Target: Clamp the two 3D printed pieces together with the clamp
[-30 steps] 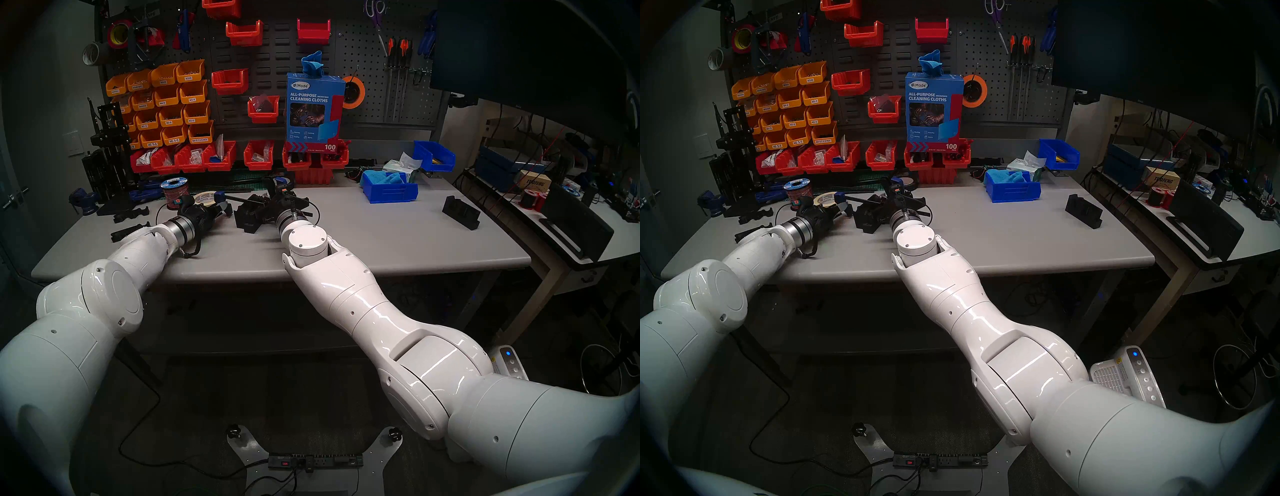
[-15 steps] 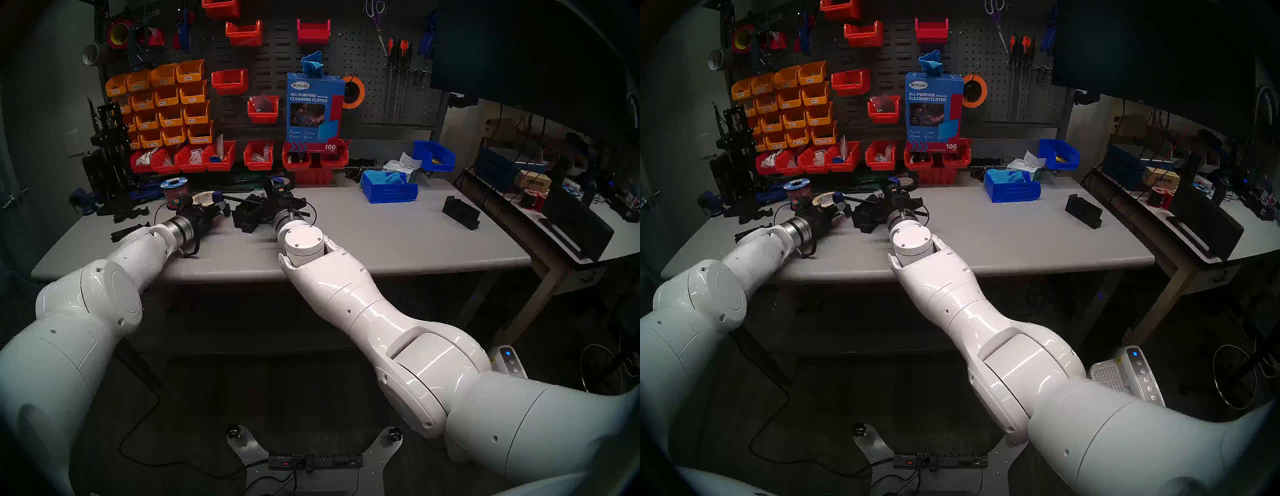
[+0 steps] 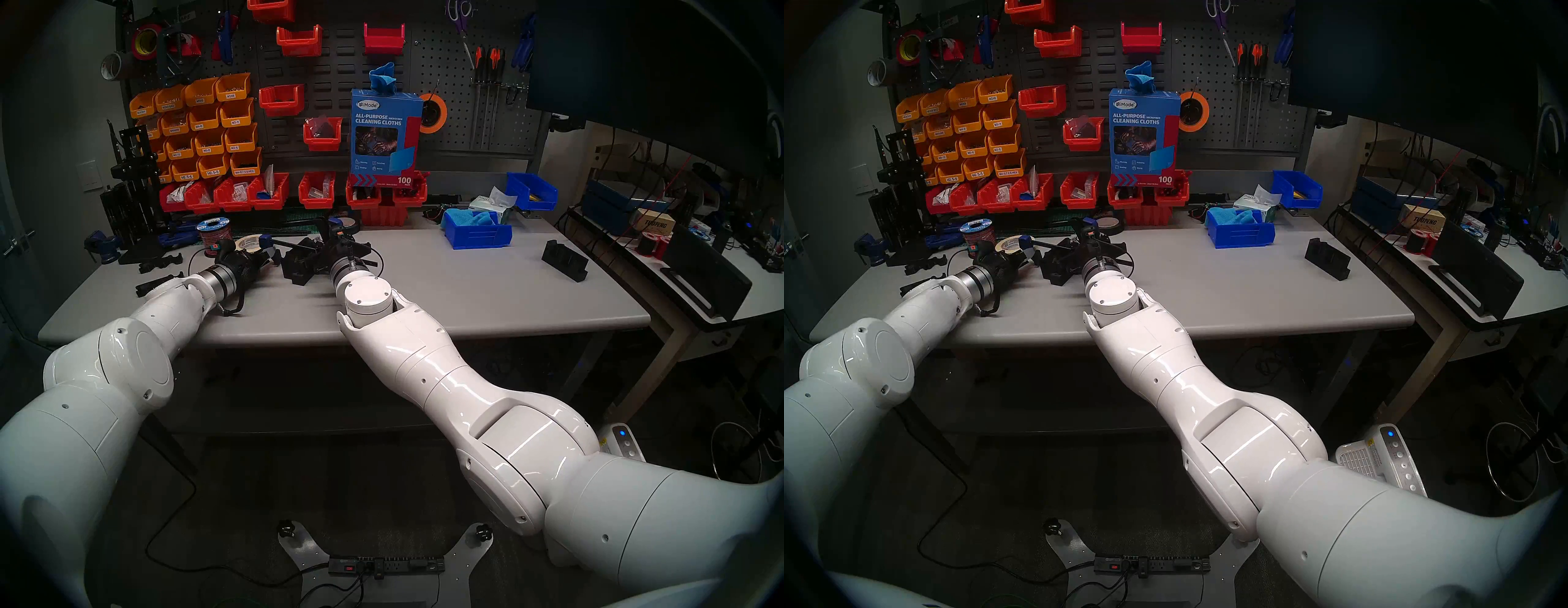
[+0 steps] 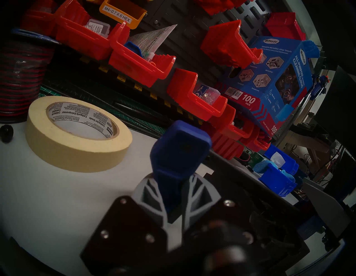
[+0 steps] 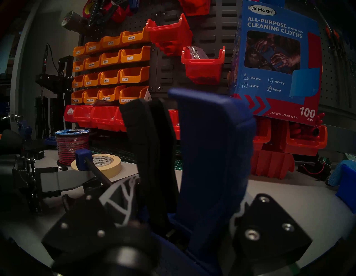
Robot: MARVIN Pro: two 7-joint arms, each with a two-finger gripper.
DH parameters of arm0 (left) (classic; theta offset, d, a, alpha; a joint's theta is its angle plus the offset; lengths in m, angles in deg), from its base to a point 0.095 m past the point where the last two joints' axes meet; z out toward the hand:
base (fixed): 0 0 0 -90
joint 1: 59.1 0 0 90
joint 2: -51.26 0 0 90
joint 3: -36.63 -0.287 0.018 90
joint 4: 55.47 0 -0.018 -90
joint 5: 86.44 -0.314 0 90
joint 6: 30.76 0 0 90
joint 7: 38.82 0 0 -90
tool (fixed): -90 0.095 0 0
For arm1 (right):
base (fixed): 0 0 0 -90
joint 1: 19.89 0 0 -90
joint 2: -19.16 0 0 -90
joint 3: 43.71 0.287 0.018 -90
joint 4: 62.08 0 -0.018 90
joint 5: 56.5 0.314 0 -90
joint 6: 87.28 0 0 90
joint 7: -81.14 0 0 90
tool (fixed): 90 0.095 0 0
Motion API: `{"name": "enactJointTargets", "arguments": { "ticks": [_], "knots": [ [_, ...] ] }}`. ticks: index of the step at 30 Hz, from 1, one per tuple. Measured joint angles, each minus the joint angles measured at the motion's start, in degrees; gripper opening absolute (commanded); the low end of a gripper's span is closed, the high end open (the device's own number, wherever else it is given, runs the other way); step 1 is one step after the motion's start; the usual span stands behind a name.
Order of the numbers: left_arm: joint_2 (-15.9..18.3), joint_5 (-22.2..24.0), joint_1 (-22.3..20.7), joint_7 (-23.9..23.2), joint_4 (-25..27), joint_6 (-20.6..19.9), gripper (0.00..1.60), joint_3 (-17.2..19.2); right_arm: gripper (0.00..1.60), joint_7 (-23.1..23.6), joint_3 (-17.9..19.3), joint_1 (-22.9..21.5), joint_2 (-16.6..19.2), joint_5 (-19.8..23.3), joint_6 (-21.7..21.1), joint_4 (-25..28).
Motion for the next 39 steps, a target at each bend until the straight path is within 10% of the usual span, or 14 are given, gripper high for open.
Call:
{"name": "enactJointTargets", "arguments": {
  "ticks": [39],
  "knots": [
    [0.23,0.51,-0.05,0.66,-0.01,0.06,0.00,-0.57,0.00,-0.25,-2.63,-2.72,-1.91,2.77,1.40,-4.46]
  ]
}}
